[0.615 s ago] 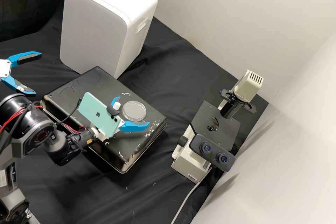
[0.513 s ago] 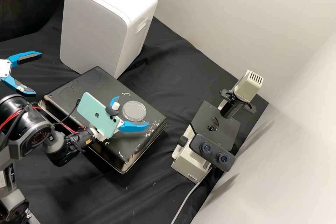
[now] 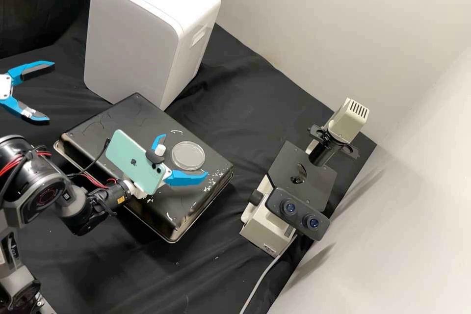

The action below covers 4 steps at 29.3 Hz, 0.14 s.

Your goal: Place the petri dish on the bench

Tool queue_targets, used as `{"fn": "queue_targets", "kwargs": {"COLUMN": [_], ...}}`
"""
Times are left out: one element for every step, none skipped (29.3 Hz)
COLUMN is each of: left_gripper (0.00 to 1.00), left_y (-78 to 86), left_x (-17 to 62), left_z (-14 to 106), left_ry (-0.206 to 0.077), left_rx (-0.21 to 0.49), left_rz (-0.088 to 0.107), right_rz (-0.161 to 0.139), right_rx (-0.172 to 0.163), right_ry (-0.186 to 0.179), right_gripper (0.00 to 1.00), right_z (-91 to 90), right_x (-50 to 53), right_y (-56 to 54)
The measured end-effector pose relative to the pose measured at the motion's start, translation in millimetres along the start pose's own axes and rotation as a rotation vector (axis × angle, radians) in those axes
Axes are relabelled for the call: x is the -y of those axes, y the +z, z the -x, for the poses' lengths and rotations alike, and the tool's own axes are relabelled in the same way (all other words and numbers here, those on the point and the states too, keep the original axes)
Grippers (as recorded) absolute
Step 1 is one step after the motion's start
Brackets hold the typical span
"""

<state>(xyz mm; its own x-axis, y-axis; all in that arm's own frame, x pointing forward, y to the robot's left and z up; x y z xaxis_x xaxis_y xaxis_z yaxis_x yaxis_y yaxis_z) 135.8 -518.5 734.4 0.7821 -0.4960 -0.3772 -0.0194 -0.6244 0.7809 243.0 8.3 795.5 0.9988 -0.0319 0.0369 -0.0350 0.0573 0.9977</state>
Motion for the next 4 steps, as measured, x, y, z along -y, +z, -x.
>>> {"fn": "queue_targets", "kwargs": {"left_gripper": [1.0,1.0,1.0,1.0], "left_y": [-1.1,-2.4,-2.6,-3.9], "left_x": [-1.2,-3.0,-4.0,-5.2], "left_z": [0.4,1.0,1.4,2.0], "left_ry": [0.007,0.018,0.024,0.031], "left_rx": [-0.012,-0.026,-0.033,-0.051], "left_rz": [0.006,0.012,0.018,0.029], "right_rz": [-0.002,-0.002,-0.002,-0.002], "right_rx": [0.0,0.0,0.0,0.0], "right_ry": [0.0,0.0,0.0,0.0], "right_gripper": [1.0,1.0,1.0,1.0], "right_z": [0.0,0.0,0.0,0.0], "right_x": [0.0,0.0,0.0,0.0], "right_y": [0.0,0.0,0.0,0.0]}}
